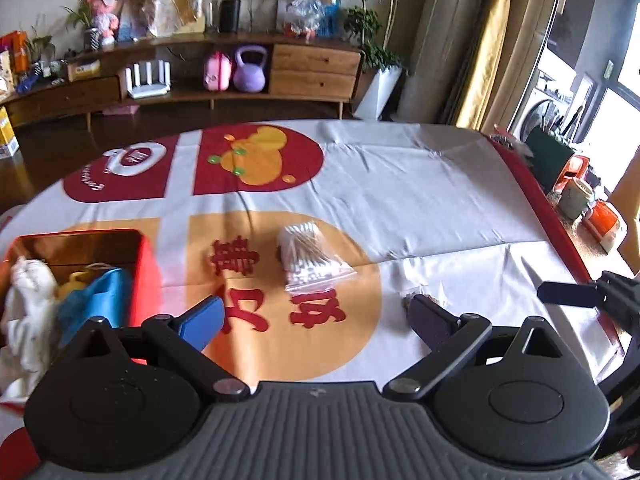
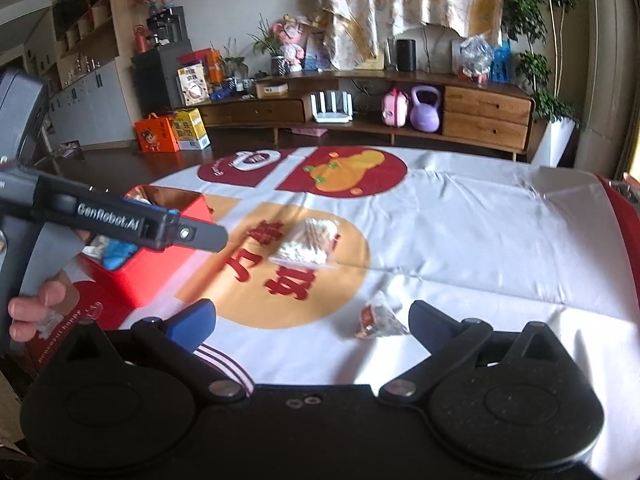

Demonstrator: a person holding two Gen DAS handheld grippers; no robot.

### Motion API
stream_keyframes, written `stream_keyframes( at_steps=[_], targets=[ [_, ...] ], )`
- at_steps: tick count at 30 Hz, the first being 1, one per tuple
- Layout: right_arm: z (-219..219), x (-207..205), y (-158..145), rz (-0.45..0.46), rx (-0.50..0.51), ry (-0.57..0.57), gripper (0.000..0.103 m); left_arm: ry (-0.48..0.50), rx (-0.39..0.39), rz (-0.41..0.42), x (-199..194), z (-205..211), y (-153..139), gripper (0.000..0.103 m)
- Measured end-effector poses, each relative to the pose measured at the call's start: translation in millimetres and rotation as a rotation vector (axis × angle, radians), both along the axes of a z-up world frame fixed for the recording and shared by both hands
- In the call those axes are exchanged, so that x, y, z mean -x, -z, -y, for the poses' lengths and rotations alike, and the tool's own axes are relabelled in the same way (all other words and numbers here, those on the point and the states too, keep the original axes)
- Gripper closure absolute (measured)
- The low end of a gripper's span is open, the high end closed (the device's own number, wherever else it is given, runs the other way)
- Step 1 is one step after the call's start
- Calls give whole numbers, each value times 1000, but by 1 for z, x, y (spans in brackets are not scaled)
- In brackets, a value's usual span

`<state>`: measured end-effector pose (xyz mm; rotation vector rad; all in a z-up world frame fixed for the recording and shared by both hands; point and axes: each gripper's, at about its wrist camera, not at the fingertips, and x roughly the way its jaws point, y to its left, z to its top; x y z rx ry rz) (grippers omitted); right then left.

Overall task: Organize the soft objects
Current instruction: 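Move left tool to cotton swab bag while right tool approaches tea sachet, then grasp the cotton swab bag with left tool while right tool grasps sachet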

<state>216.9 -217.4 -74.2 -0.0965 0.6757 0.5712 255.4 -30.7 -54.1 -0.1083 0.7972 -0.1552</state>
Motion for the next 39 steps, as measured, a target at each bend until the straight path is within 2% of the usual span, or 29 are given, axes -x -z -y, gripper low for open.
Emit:
stream_keyframes(
  at_steps=[9, 14, 17, 23, 27, 35, 39],
  targets=[
    [13, -26, 27, -35, 27, 29, 2, -40, -100, -10, -54, 30, 24, 3],
    [13, -40, 39, -53, 36, 23, 3, -63, -90, -46, -83, 36, 42, 3],
    [11, -49, 45, -61, 40, 19, 4, -92, -124, -45, -96, 39, 52, 3],
    [3, -64, 54, -75, 34, 20, 7, -106, -121, -99, -122, 39, 74, 3],
    [-3, -71, 62, -87, 56, 14, 13, -111, -136, -117, -132, 41, 86, 3],
    [-6, -83, 74, -118, 58, 24, 26, -114, -115, -139, -142, 39, 101, 5],
    [-7, -86, 79, -128, 64, 32, 33, -102, -116, -136, -144, 39, 104, 13]
  ],
)
